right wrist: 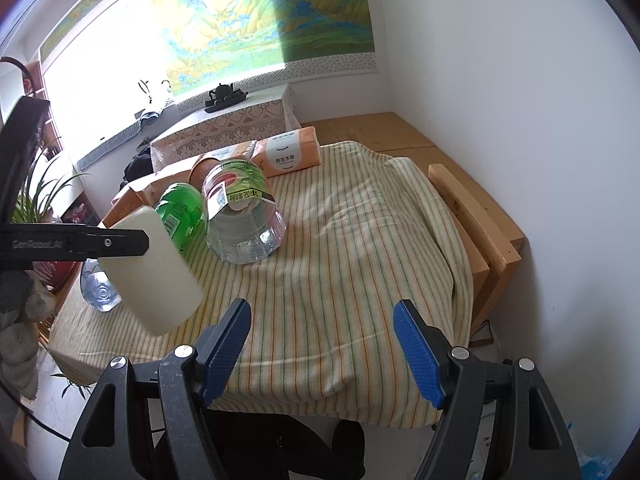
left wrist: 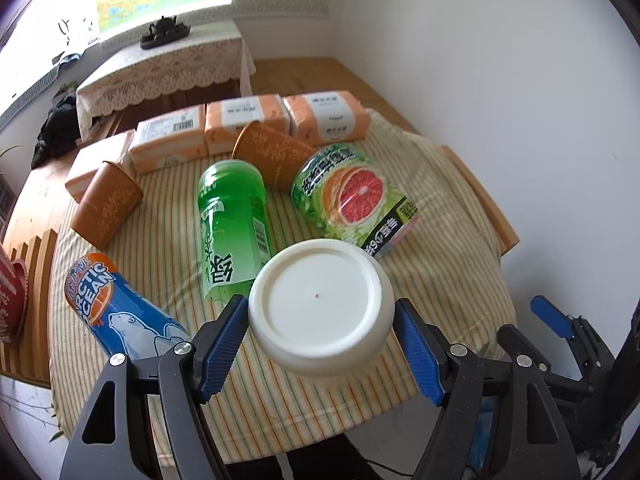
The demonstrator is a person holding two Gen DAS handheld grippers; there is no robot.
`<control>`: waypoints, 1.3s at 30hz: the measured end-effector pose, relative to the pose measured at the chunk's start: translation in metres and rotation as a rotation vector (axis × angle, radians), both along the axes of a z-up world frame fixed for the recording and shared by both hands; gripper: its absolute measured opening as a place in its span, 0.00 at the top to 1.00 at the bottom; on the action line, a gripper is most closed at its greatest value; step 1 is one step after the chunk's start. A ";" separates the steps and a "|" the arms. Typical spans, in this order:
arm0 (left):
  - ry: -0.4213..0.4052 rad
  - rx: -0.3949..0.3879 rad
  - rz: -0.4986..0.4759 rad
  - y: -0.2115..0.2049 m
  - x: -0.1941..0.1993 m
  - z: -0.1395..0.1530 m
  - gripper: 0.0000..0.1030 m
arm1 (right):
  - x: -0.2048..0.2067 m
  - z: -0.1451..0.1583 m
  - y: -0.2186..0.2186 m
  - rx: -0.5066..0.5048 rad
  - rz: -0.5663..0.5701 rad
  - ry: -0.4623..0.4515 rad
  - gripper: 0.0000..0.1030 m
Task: Flip cup upside down
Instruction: 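Rotate the held white cup with the left gripper so its rim faces down, then lower the white cup rim-down onto the tablecloth and open the left gripper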
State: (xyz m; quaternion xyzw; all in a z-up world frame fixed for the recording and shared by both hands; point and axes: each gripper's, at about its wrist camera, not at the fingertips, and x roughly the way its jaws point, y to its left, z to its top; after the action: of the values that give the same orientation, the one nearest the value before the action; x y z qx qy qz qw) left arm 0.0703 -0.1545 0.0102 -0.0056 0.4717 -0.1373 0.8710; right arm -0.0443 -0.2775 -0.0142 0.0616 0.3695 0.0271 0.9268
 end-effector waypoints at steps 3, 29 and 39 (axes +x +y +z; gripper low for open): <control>-0.040 -0.003 -0.002 -0.001 -0.007 0.004 0.26 | 0.000 0.000 0.002 0.002 -0.001 -0.003 0.32; -0.190 0.088 -0.009 0.002 -0.018 -0.007 0.26 | -0.007 0.009 0.031 -0.058 -0.033 -0.059 0.32; -0.188 0.075 -0.016 0.002 -0.016 -0.011 0.26 | -0.005 0.009 0.038 -0.073 -0.030 -0.055 0.32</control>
State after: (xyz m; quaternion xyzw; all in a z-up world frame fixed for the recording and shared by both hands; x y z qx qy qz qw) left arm 0.0545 -0.1525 -0.0009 0.0437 0.3926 -0.1264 0.9099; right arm -0.0495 -0.2399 -0.0057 0.0326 0.3436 0.0014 0.9386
